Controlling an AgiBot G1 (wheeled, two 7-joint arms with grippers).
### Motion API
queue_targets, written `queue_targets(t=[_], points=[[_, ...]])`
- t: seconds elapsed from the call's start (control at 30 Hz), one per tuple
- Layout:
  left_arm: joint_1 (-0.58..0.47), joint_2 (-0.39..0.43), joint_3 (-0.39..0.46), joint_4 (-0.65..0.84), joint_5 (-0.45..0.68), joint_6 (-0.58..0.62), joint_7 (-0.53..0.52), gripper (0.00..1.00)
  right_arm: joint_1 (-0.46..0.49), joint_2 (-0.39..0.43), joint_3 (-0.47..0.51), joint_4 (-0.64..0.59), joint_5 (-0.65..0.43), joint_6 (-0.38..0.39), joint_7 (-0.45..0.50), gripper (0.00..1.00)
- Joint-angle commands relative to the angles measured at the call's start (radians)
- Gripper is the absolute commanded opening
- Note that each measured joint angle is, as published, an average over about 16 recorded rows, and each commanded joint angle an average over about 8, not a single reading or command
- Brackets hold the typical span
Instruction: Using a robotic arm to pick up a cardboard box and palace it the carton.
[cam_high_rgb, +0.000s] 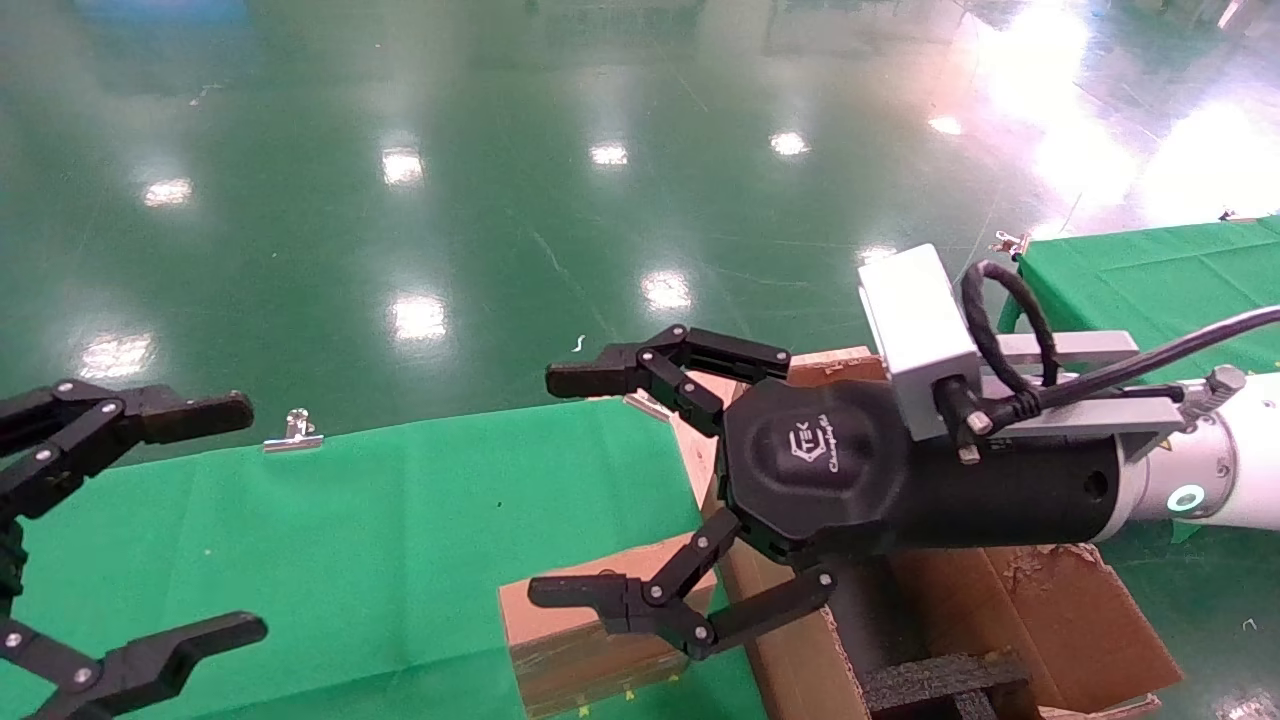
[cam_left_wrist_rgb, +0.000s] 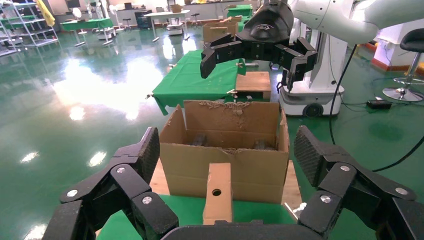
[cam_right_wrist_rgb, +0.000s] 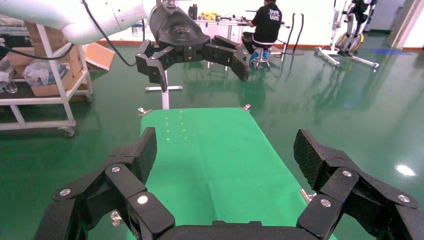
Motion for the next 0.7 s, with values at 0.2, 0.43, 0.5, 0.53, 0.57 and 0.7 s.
queue_targets(t=[0.2, 0.43, 0.5, 0.53, 0.57, 0.7], points=[[0.000, 0.000, 0.000, 0.000, 0.000, 0.000, 0.000, 0.00, 0.051, 0.010, -0.052, 0.017, -0.111, -0.011, 0.042, 1.00], [0.000, 0.000, 0.001, 0.000, 0.000, 0.000, 0.000, 0.00, 0.178, -0.040, -0.167, 0.000, -0.315, -0.062, 0.072, 1.00], [0.000, 0.000, 0.001, 0.000, 0.000, 0.000, 0.000, 0.00, 0.211, -0.063, -0.202, -0.018, -0.362, -0.072, 0.071, 1.00], [0.000, 0.000, 0.001, 0.000, 0.000, 0.000, 0.000, 0.00, 0.227, -0.075, -0.219, -0.029, -0.381, -0.075, 0.068, 1.00], [0.000, 0.000, 0.001, 0.000, 0.000, 0.000, 0.000, 0.00, 0.241, -0.086, -0.236, -0.041, -0.400, -0.078, 0.063, 1.00], [0.000, 0.000, 0.001, 0.001, -0.001, 0.000, 0.001, 0.00, 0.291, -0.132, -0.303, -0.100, -0.458, -0.082, 0.034, 1.00]])
